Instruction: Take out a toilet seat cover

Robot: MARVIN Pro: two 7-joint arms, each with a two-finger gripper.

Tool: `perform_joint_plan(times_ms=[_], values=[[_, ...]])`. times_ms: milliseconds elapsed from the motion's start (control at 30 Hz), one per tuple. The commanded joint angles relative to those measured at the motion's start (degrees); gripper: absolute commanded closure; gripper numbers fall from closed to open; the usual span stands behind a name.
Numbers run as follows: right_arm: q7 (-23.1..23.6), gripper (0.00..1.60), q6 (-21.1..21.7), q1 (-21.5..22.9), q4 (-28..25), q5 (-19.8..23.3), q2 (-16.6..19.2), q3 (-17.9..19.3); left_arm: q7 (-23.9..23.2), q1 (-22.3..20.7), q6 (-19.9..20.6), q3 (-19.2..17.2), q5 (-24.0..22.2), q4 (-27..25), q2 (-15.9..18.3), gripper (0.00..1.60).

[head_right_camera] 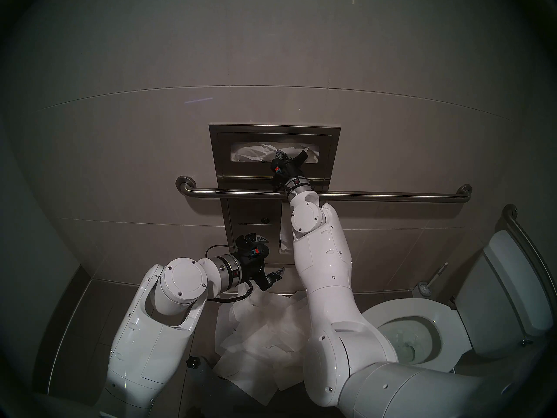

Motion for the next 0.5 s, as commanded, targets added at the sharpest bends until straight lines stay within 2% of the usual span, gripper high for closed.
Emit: perform_joint_plan(times_ms=[0, 467], values=[[1.32, 1.60, 2.00, -0.19, -5.32, -0.50, -0.40, -0.16, 0.10, -0.95, -0.07, -0.04, -0.18, -1.91, -0.45, 0.00], [4.41, 1.60, 4.53, -2.05, -8.06, -1.63, 0.26, 0.41, 0.10, -0.95, -0.07, -0.04, -0.18, -1.91, -0.45, 0.00]])
